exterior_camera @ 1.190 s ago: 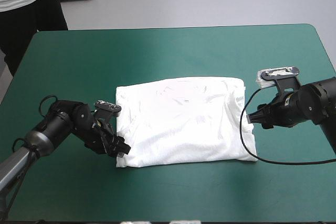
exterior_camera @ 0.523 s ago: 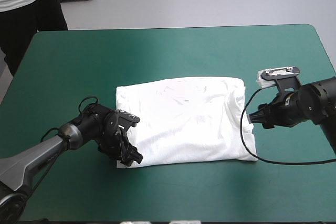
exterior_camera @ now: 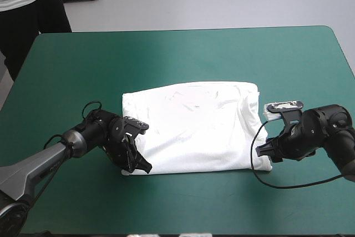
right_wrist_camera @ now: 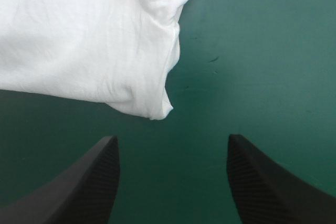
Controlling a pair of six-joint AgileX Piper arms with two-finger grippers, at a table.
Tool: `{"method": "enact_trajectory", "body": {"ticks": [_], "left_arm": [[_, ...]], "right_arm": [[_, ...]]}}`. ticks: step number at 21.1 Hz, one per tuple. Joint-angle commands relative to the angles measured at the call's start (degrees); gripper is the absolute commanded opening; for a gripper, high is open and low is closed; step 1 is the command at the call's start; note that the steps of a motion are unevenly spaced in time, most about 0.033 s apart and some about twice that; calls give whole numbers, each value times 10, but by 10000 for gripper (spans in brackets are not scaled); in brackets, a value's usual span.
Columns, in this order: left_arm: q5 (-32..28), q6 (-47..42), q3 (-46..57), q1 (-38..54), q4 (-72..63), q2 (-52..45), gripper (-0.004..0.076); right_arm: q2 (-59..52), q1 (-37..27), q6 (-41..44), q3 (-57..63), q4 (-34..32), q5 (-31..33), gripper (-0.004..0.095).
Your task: Fold the cloth
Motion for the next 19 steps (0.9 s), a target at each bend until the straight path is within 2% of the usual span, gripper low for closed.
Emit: {"method": "enact_trajectory", "body": {"ticks": [1, 8, 11, 13, 19], "left_arm": [[-23, 7, 17, -5, -16, 20, -10], [-17, 10, 17, -5, -15, 20, -10], [-16, 10, 17, -5, -15, 20, -10], [-16, 5, 17, -5, -14, 20, -10], [-16, 5, 13, -2, -9, 20, -10]], "right_arm": [[-7, -1, -14, 17, 23, -50, 590], [111, -1, -38, 39, 50, -120, 599], [155, -1, -44, 39, 50, -121, 597], [178, -1, -51, 39, 61, -120, 555], [192, -1, -94, 40, 106, -120, 62]]}}
